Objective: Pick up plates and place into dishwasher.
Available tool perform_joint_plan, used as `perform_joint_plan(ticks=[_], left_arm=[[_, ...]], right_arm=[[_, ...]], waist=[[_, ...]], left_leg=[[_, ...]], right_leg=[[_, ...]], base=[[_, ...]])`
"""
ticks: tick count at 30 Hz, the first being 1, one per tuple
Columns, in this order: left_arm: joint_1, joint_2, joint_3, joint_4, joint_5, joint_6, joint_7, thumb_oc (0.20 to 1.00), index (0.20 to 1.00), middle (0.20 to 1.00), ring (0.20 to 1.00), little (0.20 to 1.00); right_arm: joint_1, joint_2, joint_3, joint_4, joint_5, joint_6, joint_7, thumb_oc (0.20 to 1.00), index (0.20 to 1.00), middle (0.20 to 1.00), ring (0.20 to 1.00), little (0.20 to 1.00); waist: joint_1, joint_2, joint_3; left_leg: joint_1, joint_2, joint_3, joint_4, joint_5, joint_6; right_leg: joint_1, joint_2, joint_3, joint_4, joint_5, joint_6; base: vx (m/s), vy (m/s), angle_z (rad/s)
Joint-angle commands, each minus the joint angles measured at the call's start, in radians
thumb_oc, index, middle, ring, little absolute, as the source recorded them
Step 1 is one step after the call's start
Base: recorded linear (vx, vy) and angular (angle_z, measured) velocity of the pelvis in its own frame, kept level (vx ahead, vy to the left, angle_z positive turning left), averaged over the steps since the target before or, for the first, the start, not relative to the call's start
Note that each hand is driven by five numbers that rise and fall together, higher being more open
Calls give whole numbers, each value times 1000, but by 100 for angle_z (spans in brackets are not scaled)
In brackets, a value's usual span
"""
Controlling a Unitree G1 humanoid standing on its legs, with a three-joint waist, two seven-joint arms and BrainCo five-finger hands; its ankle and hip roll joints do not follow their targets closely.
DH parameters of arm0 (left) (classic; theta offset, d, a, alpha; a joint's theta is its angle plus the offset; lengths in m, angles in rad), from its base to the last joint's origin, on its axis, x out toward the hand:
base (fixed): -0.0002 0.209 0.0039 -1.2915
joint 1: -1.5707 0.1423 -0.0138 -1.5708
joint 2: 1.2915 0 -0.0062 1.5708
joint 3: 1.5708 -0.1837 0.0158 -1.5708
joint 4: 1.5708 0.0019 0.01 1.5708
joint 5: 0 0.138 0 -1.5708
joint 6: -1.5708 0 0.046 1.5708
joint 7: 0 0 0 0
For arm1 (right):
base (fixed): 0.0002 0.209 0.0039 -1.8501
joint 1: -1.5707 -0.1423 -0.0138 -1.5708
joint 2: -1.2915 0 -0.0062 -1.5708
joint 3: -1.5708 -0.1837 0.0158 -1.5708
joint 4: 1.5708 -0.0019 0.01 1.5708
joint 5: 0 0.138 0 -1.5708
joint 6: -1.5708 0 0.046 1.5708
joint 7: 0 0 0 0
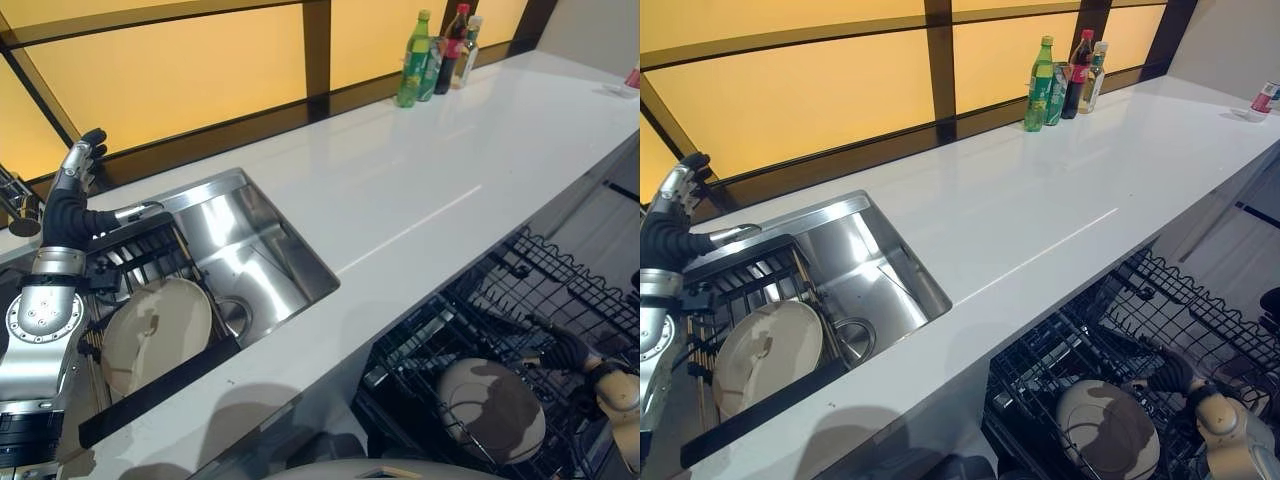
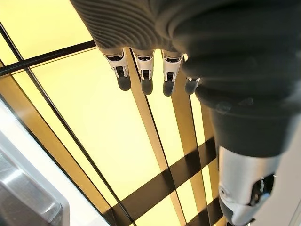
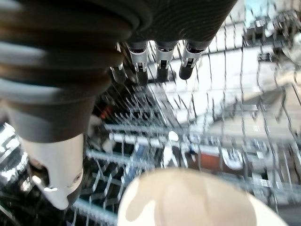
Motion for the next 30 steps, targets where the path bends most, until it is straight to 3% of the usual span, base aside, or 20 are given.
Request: perform_joint_plan(ticks=[1,5,11,14,16,17,18,20,23,27,30], left_arm=[[-7,30,62,38,27,-42,-27,1000,1000,1000,1000,1000],[25,37,77,58,82,-11,-56,1000,1000,1000,1000,1000],[16,41,65,145,79,45,-46,1000,1000,1000,1000,1000],[31,18,74,167,123,36,-32,1000,1000,1000,1000,1000],[47,19,82,181,141,31,-30,1000,1000,1000,1000,1000],[63,21,96,187,164,38,-36,1000,1000,1000,1000,1000],[84,23,110,196,197,41,-38,1000,1000,1000,1000,1000],[131,37,134,206,210,72,-49,1000,1000,1000,1000,1000],[163,48,143,253,235,96,-63,1000,1000,1000,1000,1000],[129,63,109,296,214,119,-78,1000,1000,1000,1000,1000],[125,78,93,301,215,136,-103,1000,1000,1000,1000,1000]], right_arm=[[-47,-65,-62,-62,-43,-10,-29,1000,1000,1000,1000,1000],[-51,-72,-105,-127,-33,-3,-60,1000,1000,1000,1000,1000],[-118,-82,-125,-182,29,-66,-185,1000,1000,1000,1000,1000],[-145,-89,-127,-179,23,-89,-224,1000,1000,1000,1000,1000],[-163,-107,-125,-169,35,-103,-238,1000,1000,1000,1000,1000],[-178,-117,-118,-163,43,-110,-239,1000,1000,1000,1000,1000],[-186,-121,-111,-156,45,-122,-234,1000,1000,1000,1000,1000],[-210,-146,-86,-159,74,-129,-226,1000,1000,1000,1000,1000],[-240,-173,-62,-159,91,-127,-237,1000,1000,1000,1000,1000],[-226,-175,-85,-147,106,-160,-226,1000,1000,1000,1000,1000],[-205,-157,-97,-167,117,-180,-208,1000,1000,1000,1000,1000]], waist=[[-18,-13,-51],[-18,-7,-59],[-10,6,-63],[2,-6,-52],[19,-14,-30],[36,-16,-12],[53,-14,-3],[84,-6,6],[112,6,11],[79,29,8],[67,33,10]], left_leg=[[-69,-31,0,8,11,55],[-70,-26,1,7,13,52],[-72,-9,-4,26,23,44],[-111,-2,-7,166,-11,34],[-178,2,-66,335,-6,26],[-223,-14,-127,398,20,30],[-243,-35,-186,390,34,39],[-233,-65,-274,296,35,57],[-232,-82,-356,206,59,49],[-201,-85,-324,150,29,39],[-178,-113,-304,133,-1,53]], right_leg=[[17,-4,12,66,-117,33],[16,3,17,60,-117,29],[9,19,17,77,-131,10],[0,15,14,97,-131,-11],[-2,17,27,118,-132,-29],[-8,24,46,132,-123,-39],[-12,30,68,145,-122,-42],[-18,34,103,169,-133,-36],[-16,17,144,182,-155,-23],[-54,-42,127,198,-147,23],[-65,-86,133,190,-131,60]], base=[[6,-2,-5],[3,-22,-5],[-9,-51,-3],[-26,-43,-3],[-17,-1,-8],[3,108,-23],[24,215,-48],[72,306,-84],[37,352,-59],[-48,386,-43],[19,335,-14]])
